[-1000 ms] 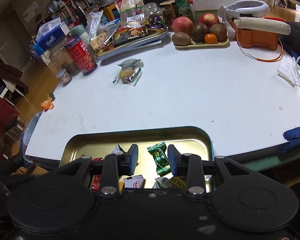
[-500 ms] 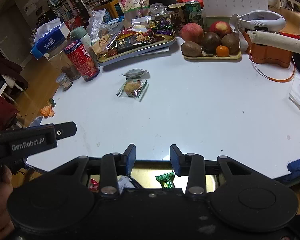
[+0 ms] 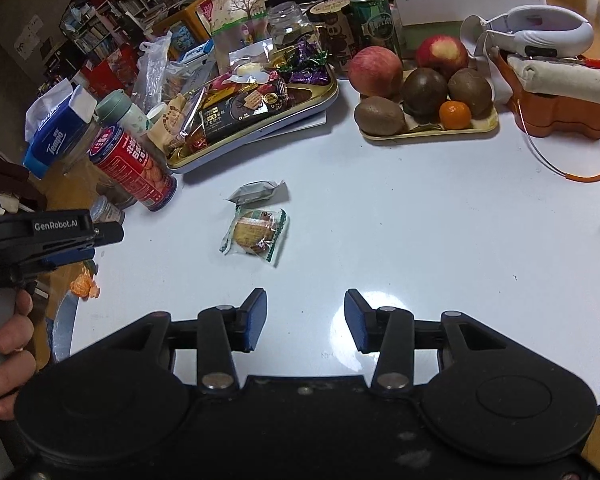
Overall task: Organize snacks
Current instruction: 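Move both open tools back toward the cookie packet and white bar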
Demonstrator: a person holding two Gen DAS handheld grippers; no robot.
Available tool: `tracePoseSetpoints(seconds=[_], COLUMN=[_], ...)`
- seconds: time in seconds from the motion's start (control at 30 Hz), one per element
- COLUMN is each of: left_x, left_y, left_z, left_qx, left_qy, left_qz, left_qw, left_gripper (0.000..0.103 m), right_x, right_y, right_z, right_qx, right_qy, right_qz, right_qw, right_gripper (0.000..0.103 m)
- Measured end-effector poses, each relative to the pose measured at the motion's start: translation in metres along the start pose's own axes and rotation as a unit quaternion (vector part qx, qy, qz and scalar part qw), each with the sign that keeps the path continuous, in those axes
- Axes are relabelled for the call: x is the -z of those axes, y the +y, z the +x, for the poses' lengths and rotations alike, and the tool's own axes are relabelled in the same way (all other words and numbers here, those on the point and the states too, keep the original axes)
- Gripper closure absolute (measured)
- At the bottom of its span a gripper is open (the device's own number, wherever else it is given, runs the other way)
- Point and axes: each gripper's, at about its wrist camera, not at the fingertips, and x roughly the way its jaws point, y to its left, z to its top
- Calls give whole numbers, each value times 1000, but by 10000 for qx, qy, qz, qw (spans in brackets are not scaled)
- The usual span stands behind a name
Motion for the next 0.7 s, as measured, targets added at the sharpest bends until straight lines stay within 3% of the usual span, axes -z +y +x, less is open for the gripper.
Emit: tracePoseSetpoints(seconds=[0.17, 0.43, 0.7], left_x=[-4, -12, -15], left_y=[7, 34, 46], left_z=[18, 20, 13], left_qx=[108, -21, -75], left_qy=[400, 490, 351], left_qz=[-40, -526, -500], left_qw=[9991, 9974, 9981], left_gripper=[52, 52, 52], right_x=[-31, -79, -98], right_y=[10, 45, 70], right_z=[24, 78, 144], right_qx=[139, 275, 492], right_qy=[85, 278, 340], right_qz=[77, 58, 0], right_qw=[9998, 9992, 9982], right_gripper=[57, 57, 57])
